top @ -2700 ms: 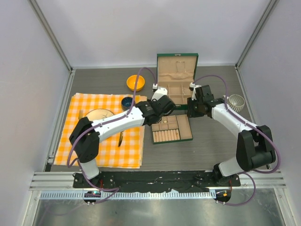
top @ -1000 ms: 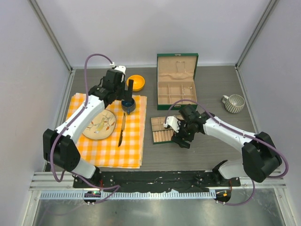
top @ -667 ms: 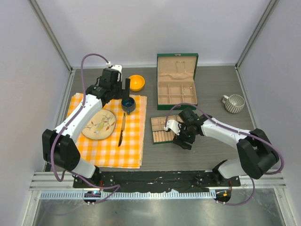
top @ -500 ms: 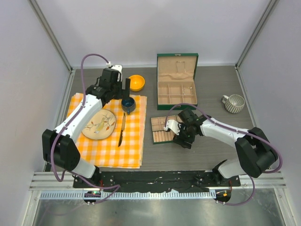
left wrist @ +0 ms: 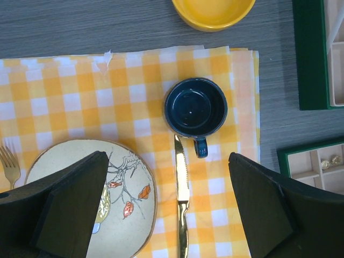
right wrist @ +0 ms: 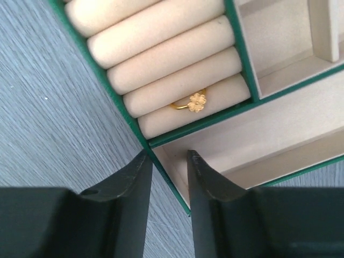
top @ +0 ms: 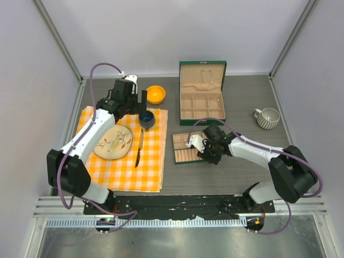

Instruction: Organize the mixed jewelry

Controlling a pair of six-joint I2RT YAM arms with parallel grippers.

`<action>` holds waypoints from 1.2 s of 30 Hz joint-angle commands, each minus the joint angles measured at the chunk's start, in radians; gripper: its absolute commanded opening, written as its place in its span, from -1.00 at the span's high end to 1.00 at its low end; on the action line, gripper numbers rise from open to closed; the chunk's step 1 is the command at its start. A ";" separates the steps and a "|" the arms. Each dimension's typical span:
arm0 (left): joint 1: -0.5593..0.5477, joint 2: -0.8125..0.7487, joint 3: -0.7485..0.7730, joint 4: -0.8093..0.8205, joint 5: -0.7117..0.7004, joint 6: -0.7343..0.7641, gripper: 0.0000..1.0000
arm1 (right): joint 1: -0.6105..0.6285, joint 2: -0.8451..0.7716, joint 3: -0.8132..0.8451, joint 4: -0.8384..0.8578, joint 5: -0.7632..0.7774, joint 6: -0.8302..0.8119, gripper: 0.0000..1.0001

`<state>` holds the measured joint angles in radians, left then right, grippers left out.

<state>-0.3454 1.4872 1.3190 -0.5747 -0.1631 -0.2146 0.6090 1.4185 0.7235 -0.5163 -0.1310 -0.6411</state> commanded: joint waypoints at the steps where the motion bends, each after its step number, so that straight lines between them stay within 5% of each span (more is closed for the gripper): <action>1: 0.014 -0.044 -0.006 0.036 0.014 -0.017 -0.99 | 0.017 0.033 -0.035 0.047 -0.025 0.018 0.36; 24: 0.037 -0.041 -0.003 0.029 0.031 -0.025 -0.99 | 0.048 -0.088 0.022 -0.214 -0.079 -0.032 0.98; 36: 0.045 -0.048 -0.012 0.030 0.033 -0.026 -1.00 | 0.049 -0.168 0.057 -0.286 -0.042 -0.057 0.99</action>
<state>-0.3088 1.4765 1.3117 -0.5735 -0.1406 -0.2321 0.6533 1.2945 0.7338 -0.7654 -0.1833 -0.6796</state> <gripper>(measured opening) 0.996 0.055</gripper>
